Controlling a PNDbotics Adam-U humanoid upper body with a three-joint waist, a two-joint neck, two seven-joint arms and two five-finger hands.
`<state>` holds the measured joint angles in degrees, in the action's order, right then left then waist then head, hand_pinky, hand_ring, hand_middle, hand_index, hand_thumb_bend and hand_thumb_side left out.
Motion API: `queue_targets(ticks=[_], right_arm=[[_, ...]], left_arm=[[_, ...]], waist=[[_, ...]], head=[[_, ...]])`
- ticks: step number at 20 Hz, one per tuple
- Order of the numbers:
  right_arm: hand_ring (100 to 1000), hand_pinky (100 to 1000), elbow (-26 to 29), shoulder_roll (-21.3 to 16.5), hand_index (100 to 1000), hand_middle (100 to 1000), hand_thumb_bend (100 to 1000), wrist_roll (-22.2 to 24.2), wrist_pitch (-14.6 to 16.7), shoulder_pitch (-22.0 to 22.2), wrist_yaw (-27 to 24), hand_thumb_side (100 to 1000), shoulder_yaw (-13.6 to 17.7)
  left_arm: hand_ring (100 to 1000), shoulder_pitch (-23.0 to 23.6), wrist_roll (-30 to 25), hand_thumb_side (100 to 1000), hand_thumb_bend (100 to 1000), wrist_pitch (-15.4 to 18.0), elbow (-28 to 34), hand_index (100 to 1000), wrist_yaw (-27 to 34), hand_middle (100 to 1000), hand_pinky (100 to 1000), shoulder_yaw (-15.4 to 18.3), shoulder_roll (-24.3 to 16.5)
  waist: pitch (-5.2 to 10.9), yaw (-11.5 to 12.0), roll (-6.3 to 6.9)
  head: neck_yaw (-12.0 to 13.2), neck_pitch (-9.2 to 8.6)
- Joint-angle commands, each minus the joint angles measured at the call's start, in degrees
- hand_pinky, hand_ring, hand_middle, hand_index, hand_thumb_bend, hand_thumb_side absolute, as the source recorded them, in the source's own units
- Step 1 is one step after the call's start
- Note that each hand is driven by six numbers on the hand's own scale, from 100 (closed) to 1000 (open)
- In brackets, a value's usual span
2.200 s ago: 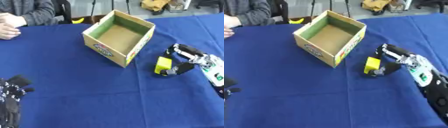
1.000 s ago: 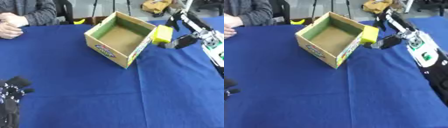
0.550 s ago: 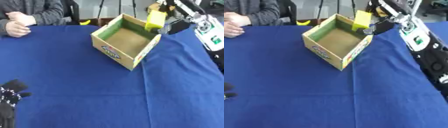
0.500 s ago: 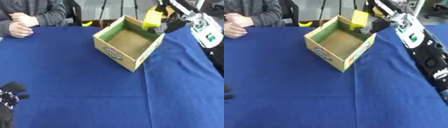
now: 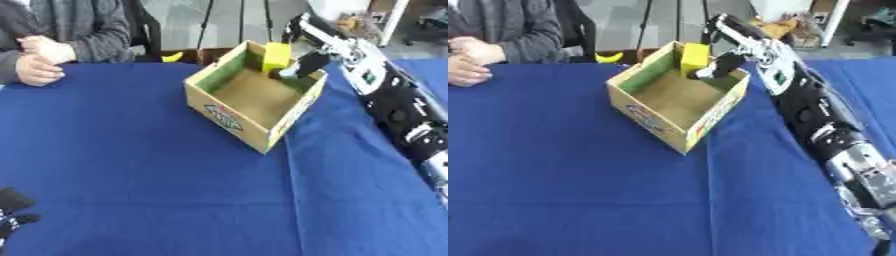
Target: Pick up objects on the table and place them in the box.
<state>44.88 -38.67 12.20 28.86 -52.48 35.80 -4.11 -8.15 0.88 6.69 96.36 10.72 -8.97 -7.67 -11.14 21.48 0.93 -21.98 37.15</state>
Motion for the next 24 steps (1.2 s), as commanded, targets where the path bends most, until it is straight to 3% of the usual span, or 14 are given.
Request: queue_targets(ticks=[1,6,12,15,18,19,20,24], right_arm=[[849,779,-0.08,-0.37,792,725,700,1.43,3.19,-1.63,4.78,630,-0.33],[888,833,1.84,0.00,842,803,784,1.76,5.67,-1.27,8.75,619,-0.50],[838,767,9.32,-1.53,773,712,689,-3.76,5.21,1.89,3.52,608,-0.61],[816,727,15.81,-3.02,713,638,648,-6.04,2.82,5.37,-4.07,614,-0.65],[802,694,23.69,-4.65,579,552,605,-4.79,-1.60,9.90,-17.39,587,-0.22],[809,698,26.96,-5.31,561,545,646,-3.58,-2.89,11.75,-22.28,595,-0.01],[811,699,30.33,-5.89,558,542,596,-2.18,-3.87,13.92,-27.02,566,0.34],[818,697,41.58,-7.06,577,540,588,2.82,-8.01,23.07,-41.19,562,3.12]], left_arm=[[680,-0.72,-0.24,1000,171,0.04,1.20,735,0.20,609,590,-0.08,-1.01],[680,-0.78,-0.18,1000,172,0.15,1.20,735,0.19,609,591,0.05,-0.86],[681,-0.61,0.15,1000,177,0.44,1.12,735,0.15,609,592,0.43,-0.55],[681,-0.36,0.47,1000,178,0.62,1.04,735,0.11,609,592,0.75,-0.36],[681,-0.03,0.76,1000,180,0.82,0.95,734,0.09,609,592,1.05,-0.12],[681,0.04,0.87,1000,181,0.90,0.93,734,0.10,608,592,1.17,-0.04],[681,0.07,0.99,1000,181,0.96,0.90,734,0.13,608,592,1.29,0.05],[681,0.32,1.38,1000,181,1.17,0.82,734,0.22,608,593,1.73,0.35]], waist=[[0.68,-0.18,0.10],[0.54,-0.73,0.01],[0.44,-2.16,-0.10],[0.53,-3.25,-0.02],[0.68,-4.57,0.19],[0.65,-5.01,0.26],[0.58,-5.50,0.37],[0.39,-7.41,0.94]], head=[[-0.45,-0.74],[-0.17,-0.76],[0.68,-0.64],[1.68,-0.44],[2.84,-0.23],[3.22,-0.24],[3.60,-0.25],[4.78,-0.07]])
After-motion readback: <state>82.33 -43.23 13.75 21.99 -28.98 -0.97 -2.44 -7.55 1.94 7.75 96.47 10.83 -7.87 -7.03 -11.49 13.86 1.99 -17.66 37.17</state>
